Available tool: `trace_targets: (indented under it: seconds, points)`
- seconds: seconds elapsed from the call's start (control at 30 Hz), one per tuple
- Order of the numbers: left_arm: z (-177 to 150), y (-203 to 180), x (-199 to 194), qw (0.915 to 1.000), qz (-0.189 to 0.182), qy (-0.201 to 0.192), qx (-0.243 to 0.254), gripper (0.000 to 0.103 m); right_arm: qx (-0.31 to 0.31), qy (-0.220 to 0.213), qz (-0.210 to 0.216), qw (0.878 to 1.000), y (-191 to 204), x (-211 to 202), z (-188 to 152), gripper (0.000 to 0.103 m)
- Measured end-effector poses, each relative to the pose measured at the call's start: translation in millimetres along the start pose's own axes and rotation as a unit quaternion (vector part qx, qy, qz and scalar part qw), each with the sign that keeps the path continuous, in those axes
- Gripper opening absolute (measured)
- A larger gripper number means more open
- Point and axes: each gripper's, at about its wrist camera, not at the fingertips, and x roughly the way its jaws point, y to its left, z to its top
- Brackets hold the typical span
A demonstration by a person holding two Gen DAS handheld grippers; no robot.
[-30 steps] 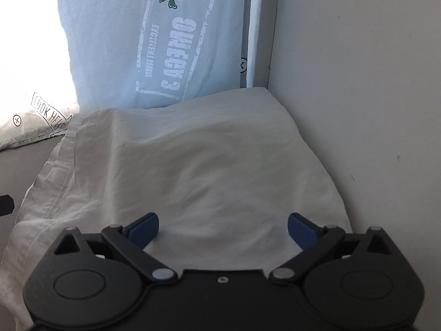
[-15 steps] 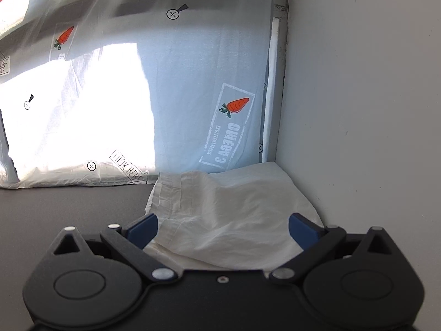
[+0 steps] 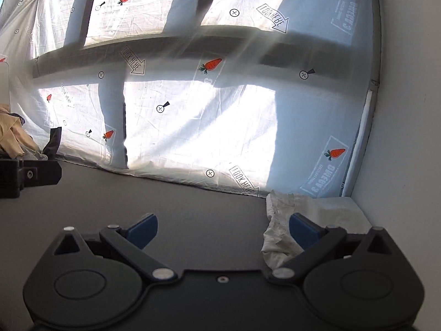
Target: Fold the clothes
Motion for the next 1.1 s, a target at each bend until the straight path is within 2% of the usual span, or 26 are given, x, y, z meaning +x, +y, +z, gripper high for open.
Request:
trace_targets:
  seconds: [0.07,0.37,0.57,0.63,0.77,0.93,1.1]
  points:
    - [-0.9,31.3,-13.6,1.0,-0.006,0.001,0.005,0.103,0.005,0.008,0.006,1.0,34.3,-8.9,-1.0,0.103]
    - [-7.8,162.0,-65.0,0.9992,-0.014,0.002,0.037,0.103,0.042,0.018,-0.024,0.999,182.6,-62.0,-17.8,0.103]
    - [-21.9,228.2,-99.7,0.9972,-0.024,0.04,0.058,0.103,0.077,0.057,-0.042,0.995,264.8,-99.3,-36.8,0.103]
    - [-27.1,245.6,-110.8,0.9968,-0.029,0.055,0.051,0.103,0.082,0.079,-0.045,0.992,284.8,-112.0,-42.4,0.103]
    - [-41.4,267.6,-129.5,0.996,-0.035,0.075,0.034,0.103,0.088,0.089,-0.035,0.991,309.5,-136.9,-49.2,0.103]
    - [-53.0,278.7,-139.8,0.9951,-0.041,0.079,0.043,0.103,0.079,0.088,-0.038,0.992,328.3,-158.4,-56.4,0.103]
    - [-55.2,286.6,-148.0,0.9948,-0.039,0.079,0.051,0.103,0.078,0.096,-0.041,0.991,338.6,-160.3,-60.4,0.103]
